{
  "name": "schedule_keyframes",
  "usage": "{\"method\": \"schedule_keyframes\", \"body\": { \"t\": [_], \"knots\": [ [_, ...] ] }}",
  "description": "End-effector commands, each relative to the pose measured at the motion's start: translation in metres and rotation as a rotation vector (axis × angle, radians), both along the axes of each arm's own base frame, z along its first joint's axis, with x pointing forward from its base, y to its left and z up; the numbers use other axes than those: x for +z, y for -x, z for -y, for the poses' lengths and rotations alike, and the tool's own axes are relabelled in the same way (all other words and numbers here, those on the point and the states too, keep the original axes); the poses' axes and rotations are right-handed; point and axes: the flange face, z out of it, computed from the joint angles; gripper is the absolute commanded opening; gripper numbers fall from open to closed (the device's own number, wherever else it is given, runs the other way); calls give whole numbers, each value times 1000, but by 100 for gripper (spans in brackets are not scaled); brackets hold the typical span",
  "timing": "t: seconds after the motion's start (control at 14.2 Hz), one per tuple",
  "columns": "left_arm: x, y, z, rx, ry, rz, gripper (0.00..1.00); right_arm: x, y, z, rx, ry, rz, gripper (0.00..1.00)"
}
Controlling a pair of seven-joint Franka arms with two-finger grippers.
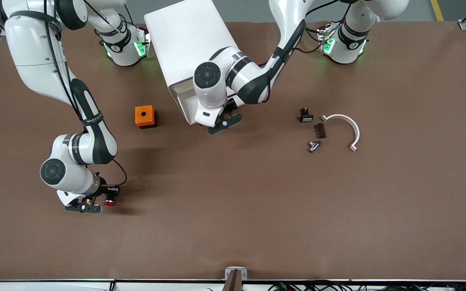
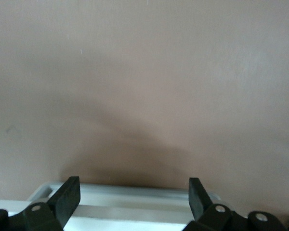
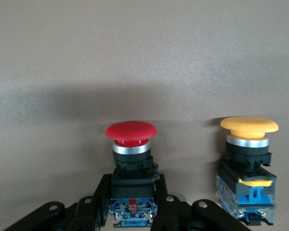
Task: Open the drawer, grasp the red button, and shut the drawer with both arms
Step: 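Set the red button by the yellow button while the left gripper shuts the drawer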
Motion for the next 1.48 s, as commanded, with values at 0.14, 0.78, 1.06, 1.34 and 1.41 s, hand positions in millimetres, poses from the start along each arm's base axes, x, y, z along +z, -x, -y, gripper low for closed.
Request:
{"method": "schedule_keyframes", "body": {
  "t": [0.14,0.78,1.06,1.34,1.41],
  "knots": [
    [4,43,18,12,-3,-33,99,-8,2,-7,5,-10,-33,4],
    [-8,65,26,98,75,-216,99,19,-6,-12,18,-12,-44,100],
    [-8,64,26,110,87,-232,99,101,-13,-12,40,-1,-92,100],
    [8,48,18,126,104,-210,100,186,3,-1,94,2,-116,100],
    [20,39,13,139,113,-196,100,203,9,4,108,2,-130,100]
  ]
}}
